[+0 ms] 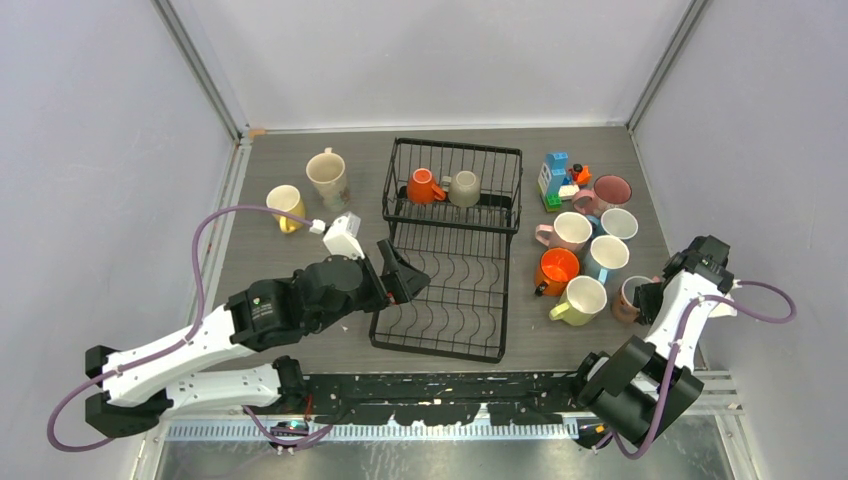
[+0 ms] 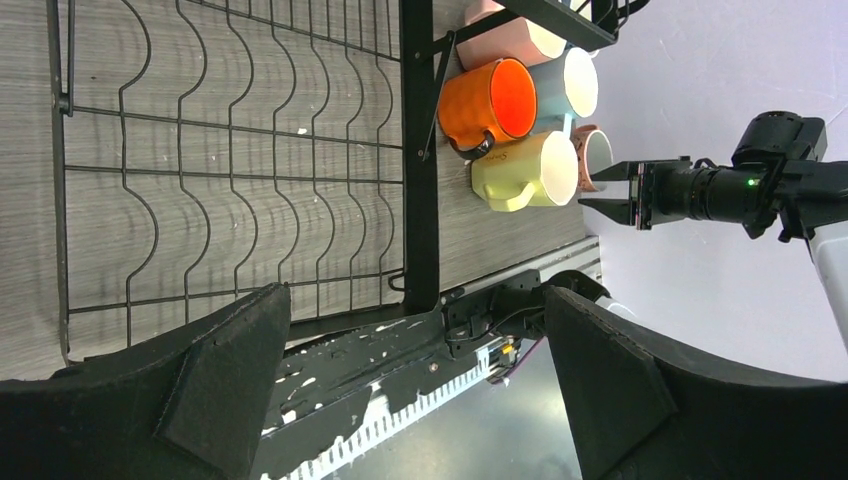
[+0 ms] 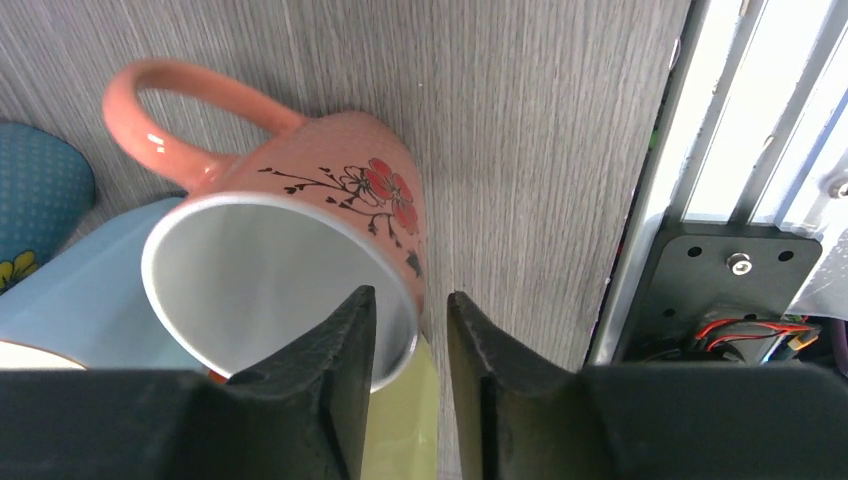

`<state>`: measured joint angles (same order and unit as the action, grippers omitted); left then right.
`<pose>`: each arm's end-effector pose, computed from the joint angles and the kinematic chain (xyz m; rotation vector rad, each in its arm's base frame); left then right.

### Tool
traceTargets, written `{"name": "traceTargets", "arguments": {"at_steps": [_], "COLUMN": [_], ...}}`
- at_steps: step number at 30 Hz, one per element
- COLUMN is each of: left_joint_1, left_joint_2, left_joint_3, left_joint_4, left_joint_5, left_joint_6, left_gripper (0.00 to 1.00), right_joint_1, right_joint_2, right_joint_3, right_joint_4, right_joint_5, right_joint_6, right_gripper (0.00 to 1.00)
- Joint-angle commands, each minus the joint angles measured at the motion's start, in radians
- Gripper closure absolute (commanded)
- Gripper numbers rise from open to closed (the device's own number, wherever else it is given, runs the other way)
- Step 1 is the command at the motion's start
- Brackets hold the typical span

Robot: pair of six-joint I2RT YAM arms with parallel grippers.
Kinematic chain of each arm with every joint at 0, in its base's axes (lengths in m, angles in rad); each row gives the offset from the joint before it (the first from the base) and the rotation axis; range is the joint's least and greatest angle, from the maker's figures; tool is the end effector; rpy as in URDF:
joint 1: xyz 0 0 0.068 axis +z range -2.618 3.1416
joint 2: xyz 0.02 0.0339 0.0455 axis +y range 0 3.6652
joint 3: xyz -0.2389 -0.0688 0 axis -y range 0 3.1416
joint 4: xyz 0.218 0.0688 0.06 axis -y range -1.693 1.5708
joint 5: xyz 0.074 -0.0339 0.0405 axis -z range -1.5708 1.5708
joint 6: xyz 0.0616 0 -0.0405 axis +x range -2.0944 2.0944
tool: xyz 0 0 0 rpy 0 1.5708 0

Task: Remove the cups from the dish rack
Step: Place the cup at the corner of the board.

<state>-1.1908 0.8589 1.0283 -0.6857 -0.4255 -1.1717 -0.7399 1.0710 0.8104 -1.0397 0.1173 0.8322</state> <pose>0.0911 -0.1594 0.3260 -0.2536 2.1847 -0.9963 0.1190 -0.1184 0.1947 2.0415 2.0065 -0.1499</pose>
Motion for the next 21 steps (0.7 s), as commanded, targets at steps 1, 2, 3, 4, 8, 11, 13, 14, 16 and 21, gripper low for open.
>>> {"name": "traceTargets", "arguments": {"at_steps": [1, 2, 3, 4, 8, 11, 13, 14, 16, 21], "left_joint_1": [0.004, 0.005, 0.004, 0.004, 0.004, 0.004, 0.005, 0.004, 0.004, 0.004], "left_joint_2": [-0.026, -0.028, -0.03, -0.03, -0.031, -0.026, -0.02, -0.017, -0.011, 0.001], "left_joint_3": [-0.005, -0.006, -0.008, -0.008, -0.006, 0.002, 0.014, 0.02, 0.033, 0.068], "left_joint_4": [0.015, 0.015, 0.015, 0.014, 0.016, 0.02, 0.02, 0.019, 0.019, 0.009], "left_joint_5": [-0.017, -0.018, -0.018, -0.018, -0.016, -0.007, 0.0, 0.004, 0.013, 0.036], "left_joint_6": [-0.008, -0.009, -0.01, -0.011, -0.01, 0.001, 0.016, 0.024, 0.039, 0.083], "left_gripper": [0.0, 0.0, 0.0, 0.0, 0.0, 0.0, 0.0, 0.0, 0.0, 0.0], "right_joint_1": [-0.003, -0.003, -0.003, -0.003, -0.004, -0.003, -0.003, -0.003, -0.003, -0.003], "right_joint_2": [-0.027, -0.026, -0.024, -0.019, -0.03, -0.062, -0.088, -0.1, -0.122, -0.167], "right_joint_3": [0.013, 0.014, 0.015, 0.016, 0.04, 0.066, 0.08, 0.088, 0.109, 0.187], "right_joint_4": [0.024, 0.024, 0.022, 0.021, -0.003, -0.027, -0.041, -0.051, -0.068, -0.123], "right_joint_5": [-0.005, -0.003, -0.002, -0.003, 0.004, 0.024, 0.032, 0.033, 0.029, 0.026], "right_joint_6": [0.011, 0.011, 0.009, 0.006, -0.004, -0.016, -0.025, -0.029, -0.038, -0.07], "right_gripper": [0.61, 0.6, 0.58, 0.56, 0.49, 0.4, 0.31, 0.26, 0.11, 0.0]}}
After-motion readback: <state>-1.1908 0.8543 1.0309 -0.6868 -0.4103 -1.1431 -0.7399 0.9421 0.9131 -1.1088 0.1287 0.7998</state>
